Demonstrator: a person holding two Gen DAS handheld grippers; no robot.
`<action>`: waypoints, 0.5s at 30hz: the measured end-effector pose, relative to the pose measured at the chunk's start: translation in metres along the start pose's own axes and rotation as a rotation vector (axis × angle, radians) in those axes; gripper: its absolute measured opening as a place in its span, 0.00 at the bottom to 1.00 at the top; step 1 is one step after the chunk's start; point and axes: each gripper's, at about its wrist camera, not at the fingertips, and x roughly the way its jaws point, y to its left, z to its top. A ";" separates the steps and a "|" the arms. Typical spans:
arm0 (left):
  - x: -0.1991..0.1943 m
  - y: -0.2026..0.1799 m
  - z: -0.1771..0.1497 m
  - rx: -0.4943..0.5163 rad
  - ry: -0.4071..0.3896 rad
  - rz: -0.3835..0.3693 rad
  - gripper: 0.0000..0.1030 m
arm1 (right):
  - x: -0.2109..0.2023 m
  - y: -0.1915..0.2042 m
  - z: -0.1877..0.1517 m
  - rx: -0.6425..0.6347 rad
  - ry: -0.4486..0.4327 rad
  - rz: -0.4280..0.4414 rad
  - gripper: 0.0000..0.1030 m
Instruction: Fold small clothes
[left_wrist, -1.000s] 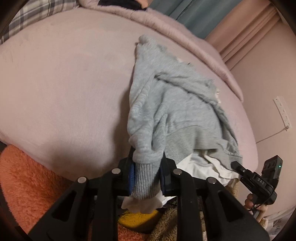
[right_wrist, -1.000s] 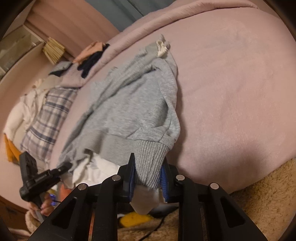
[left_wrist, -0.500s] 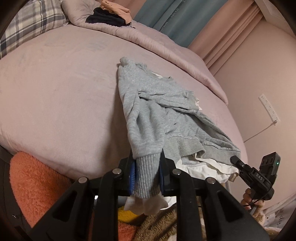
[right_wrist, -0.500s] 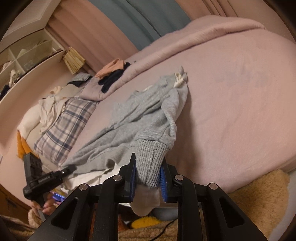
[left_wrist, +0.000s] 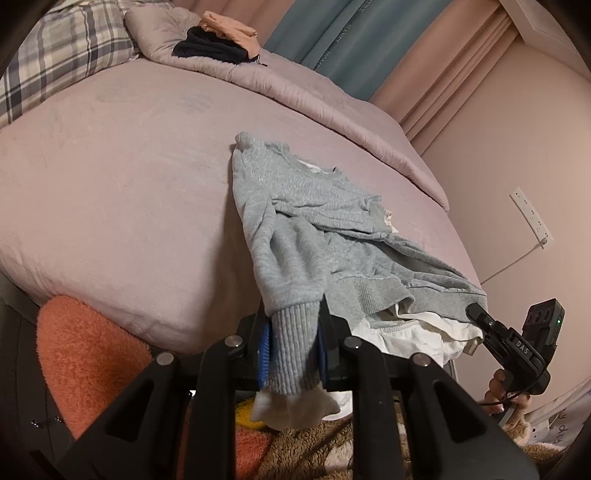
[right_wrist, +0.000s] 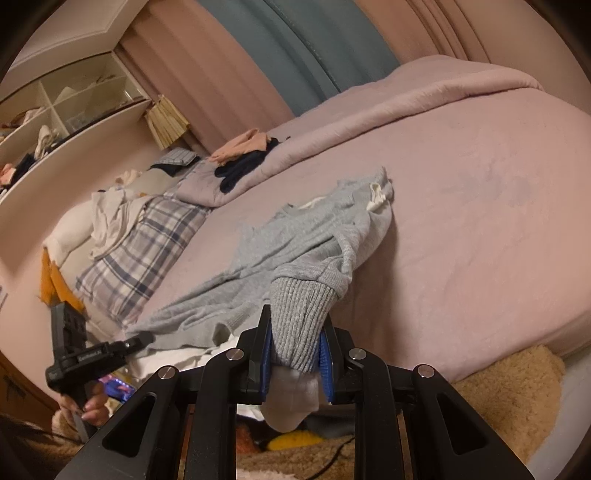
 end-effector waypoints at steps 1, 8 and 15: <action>0.000 0.000 0.001 0.004 -0.001 -0.002 0.19 | -0.001 0.000 0.000 -0.002 -0.002 -0.005 0.22; 0.007 0.001 0.005 0.002 0.005 0.006 0.19 | 0.002 -0.007 0.002 0.016 0.005 -0.010 0.22; 0.007 -0.003 0.014 0.019 -0.032 0.006 0.19 | 0.004 -0.009 0.007 0.021 -0.003 -0.020 0.22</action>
